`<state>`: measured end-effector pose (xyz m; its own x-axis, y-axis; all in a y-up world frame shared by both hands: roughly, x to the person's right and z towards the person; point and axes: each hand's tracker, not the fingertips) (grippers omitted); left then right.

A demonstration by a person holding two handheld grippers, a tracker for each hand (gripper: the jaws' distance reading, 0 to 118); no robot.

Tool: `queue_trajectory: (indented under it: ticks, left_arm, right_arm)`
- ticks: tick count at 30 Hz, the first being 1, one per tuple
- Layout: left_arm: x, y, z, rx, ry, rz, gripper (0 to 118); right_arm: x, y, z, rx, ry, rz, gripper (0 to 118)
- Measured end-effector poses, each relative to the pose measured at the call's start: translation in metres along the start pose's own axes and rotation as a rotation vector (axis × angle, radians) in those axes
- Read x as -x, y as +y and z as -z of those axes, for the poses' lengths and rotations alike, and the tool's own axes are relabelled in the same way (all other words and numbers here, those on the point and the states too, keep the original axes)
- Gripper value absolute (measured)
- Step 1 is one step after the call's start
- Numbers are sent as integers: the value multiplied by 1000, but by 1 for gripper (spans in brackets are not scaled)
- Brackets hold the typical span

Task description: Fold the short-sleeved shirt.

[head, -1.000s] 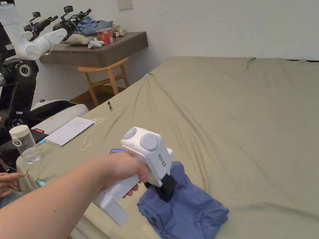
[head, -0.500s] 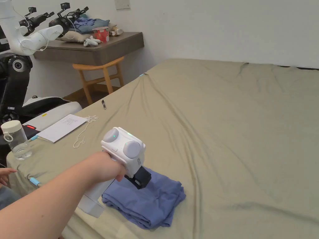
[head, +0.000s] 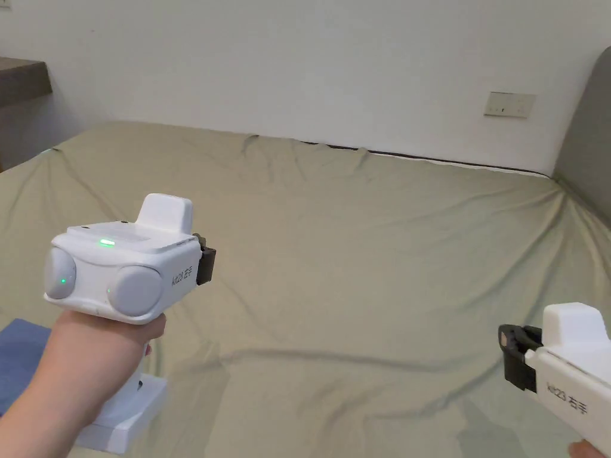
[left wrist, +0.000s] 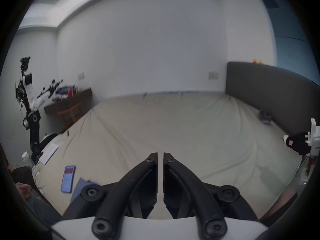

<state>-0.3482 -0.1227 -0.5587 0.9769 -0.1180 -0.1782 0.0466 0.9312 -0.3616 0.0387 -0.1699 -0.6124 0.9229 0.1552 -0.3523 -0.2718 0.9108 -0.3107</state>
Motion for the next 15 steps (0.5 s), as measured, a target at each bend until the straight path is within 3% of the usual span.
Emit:
queue_trajectory:
  ticks: [2,6,9,11,15]
  left_arm:
    - [-31,-3,-15,-77,18,10,0]
    - [-64,-19,-53,-215,22,-127,0]
    - [-84,-44,-82,-296,15,-98,0]
    - [-94,-60,-98,-375,27,-39,0]
    - [-107,-70,-108,-356,111,-82,0]
  right_arm:
    - [-2,3,-12,-55,-29,49,0]
    - [3,2,-39,-163,-110,59,0]
    - [19,-11,-69,-290,-141,20,0]
    - [30,-24,-83,-363,-168,-89,0]
    - [39,-33,-98,-348,-177,-62,0]
